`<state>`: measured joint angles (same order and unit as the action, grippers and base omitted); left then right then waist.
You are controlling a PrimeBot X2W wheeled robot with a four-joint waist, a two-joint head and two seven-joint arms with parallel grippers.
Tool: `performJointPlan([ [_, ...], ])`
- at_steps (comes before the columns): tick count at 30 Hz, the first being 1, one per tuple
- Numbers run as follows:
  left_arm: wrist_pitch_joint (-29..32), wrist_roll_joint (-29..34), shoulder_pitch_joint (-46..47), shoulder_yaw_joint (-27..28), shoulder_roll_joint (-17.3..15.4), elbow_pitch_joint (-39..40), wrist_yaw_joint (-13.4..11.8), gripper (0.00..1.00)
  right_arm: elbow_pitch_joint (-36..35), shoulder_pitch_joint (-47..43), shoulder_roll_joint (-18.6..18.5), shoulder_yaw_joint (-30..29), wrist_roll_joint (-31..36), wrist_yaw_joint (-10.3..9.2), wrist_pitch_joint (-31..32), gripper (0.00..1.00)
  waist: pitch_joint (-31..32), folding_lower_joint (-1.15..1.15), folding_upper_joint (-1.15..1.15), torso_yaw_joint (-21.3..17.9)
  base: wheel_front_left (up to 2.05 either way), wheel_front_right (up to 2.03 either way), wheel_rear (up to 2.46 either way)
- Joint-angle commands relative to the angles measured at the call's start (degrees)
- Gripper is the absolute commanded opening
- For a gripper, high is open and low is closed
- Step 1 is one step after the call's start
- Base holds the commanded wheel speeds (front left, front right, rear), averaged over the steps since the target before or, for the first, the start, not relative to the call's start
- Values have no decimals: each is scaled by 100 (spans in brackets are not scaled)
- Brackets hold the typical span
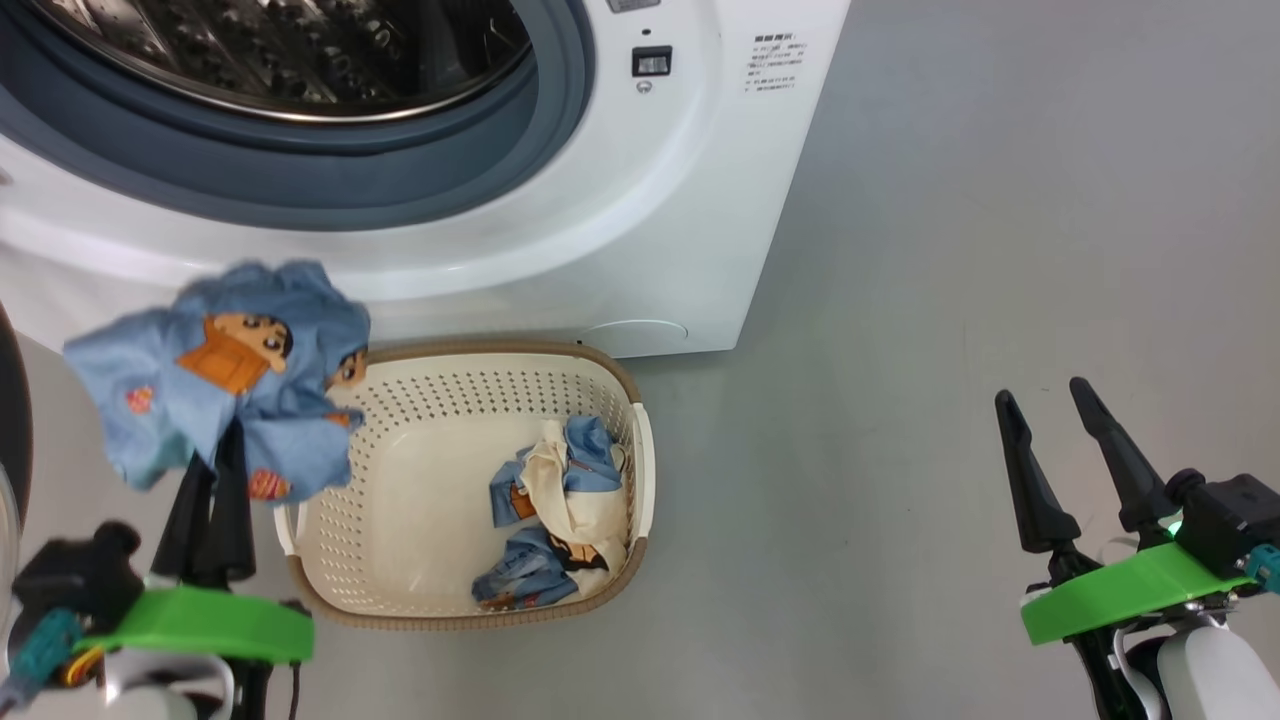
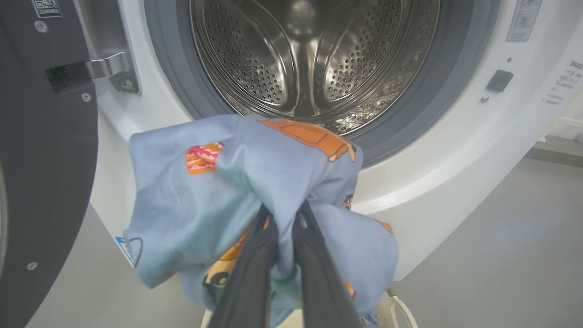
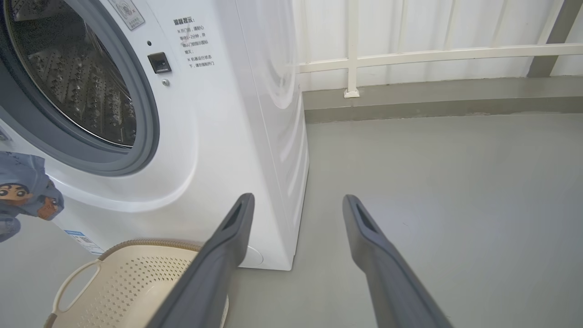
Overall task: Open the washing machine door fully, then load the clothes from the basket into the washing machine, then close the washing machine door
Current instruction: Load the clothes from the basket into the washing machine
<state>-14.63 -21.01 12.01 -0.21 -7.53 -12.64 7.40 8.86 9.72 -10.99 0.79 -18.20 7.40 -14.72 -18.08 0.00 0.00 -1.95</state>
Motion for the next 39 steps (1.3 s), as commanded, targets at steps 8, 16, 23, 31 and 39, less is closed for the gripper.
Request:
performJointPlan([
  [8, -37, 217, -382, 418, 53, 699, 9, 0, -151, -91, -33, 46, -59, 9, -28, 100, -9, 0, 0, 4, 0, 0, 0],
  [16, -37, 257, -145, 448, 65, 809, 9, 0, -160, -11, 18, 71, -50, 9, -28, 100, -138, 0, 0, -70, 0, 0, 0],
  [23, -37, 234, 1176, 360, -172, 393, 9, 0, -184, 199, 174, 179, -50, 9, -28, 100, -474, 0, 0, -288, 0, 0, 0],
  [31, -37, 79, 2933, 141, -607, -866, 9, 0, -160, 481, 357, 405, -101, 9, -28, 100, -858, 0, 0, -705, 0, 0, 0],
  [39, -37, 120, 4113, -8, -936, -1963, 9, 0, -177, 651, 457, 513, -120, 9, -28, 100, -1147, 0, 0, -953, 0, 0, 0],
])
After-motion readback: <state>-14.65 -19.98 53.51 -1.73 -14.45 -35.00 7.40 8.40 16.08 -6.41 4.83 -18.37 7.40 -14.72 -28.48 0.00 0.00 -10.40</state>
